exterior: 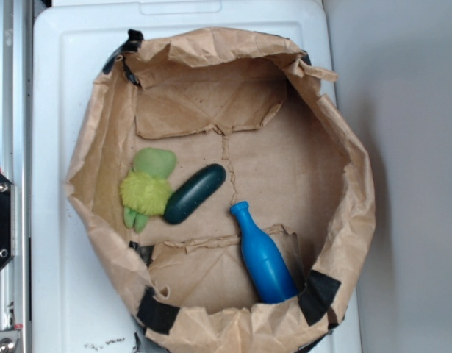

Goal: Grab the plastic pickle.

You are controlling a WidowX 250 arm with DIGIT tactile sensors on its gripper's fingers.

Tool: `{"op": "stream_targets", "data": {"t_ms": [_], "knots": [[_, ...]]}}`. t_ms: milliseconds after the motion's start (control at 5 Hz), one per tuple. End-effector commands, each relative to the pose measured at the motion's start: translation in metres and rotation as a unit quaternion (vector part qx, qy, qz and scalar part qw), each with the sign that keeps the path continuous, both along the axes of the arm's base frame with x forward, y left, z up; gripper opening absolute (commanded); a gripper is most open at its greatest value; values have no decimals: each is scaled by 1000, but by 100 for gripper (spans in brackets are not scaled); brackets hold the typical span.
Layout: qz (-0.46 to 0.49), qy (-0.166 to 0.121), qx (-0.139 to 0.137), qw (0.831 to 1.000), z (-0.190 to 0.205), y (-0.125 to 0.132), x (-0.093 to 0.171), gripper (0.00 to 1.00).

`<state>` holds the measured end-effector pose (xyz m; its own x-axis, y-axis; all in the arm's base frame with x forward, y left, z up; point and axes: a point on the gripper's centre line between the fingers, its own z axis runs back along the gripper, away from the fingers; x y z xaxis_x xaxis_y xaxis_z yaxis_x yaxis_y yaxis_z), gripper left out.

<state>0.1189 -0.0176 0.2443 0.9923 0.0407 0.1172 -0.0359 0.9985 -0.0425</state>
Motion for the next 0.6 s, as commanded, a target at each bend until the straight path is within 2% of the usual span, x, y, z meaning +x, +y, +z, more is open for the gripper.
{"op": "stream_targets", "data": {"t_ms": [0,200,400], "knots": [[0,0,0,1000,0,0,0,100],[1,-15,-4,1000,-7,6,29,100],[17,0,-4,1000,-24,15,52,100]]}}
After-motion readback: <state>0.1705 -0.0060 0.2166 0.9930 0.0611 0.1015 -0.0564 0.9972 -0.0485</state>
